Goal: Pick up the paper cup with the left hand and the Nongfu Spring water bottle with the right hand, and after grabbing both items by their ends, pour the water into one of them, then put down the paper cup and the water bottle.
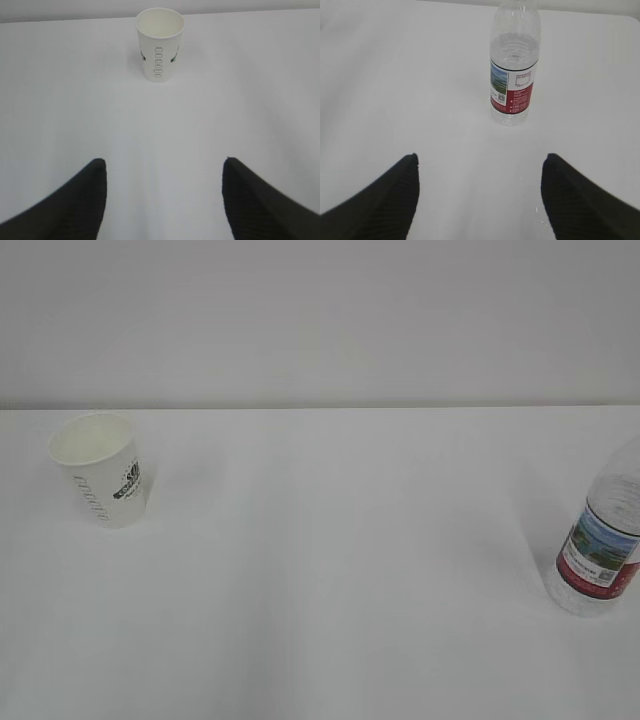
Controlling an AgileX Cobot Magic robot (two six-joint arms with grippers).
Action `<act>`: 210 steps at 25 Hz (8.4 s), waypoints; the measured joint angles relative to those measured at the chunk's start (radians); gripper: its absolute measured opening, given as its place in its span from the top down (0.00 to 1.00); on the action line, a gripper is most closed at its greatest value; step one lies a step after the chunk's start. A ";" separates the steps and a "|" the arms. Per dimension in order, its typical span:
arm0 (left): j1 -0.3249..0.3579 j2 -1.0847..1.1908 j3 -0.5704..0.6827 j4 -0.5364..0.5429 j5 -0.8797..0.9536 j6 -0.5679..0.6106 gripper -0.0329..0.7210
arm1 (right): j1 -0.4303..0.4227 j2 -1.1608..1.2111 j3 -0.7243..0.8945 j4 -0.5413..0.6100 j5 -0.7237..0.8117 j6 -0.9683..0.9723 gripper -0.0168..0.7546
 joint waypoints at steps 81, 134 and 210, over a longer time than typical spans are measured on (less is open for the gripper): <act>0.000 0.946 -0.069 0.186 -0.842 -0.002 0.27 | 0.000 0.414 -0.022 -0.082 -0.709 -0.066 0.24; -0.107 1.426 0.320 0.223 -1.975 -0.002 0.31 | 0.000 0.650 0.332 -0.081 -1.349 -0.069 0.24; -0.137 1.744 0.411 0.267 -2.248 -0.185 0.38 | 0.000 1.380 0.374 0.061 -1.942 -0.111 0.24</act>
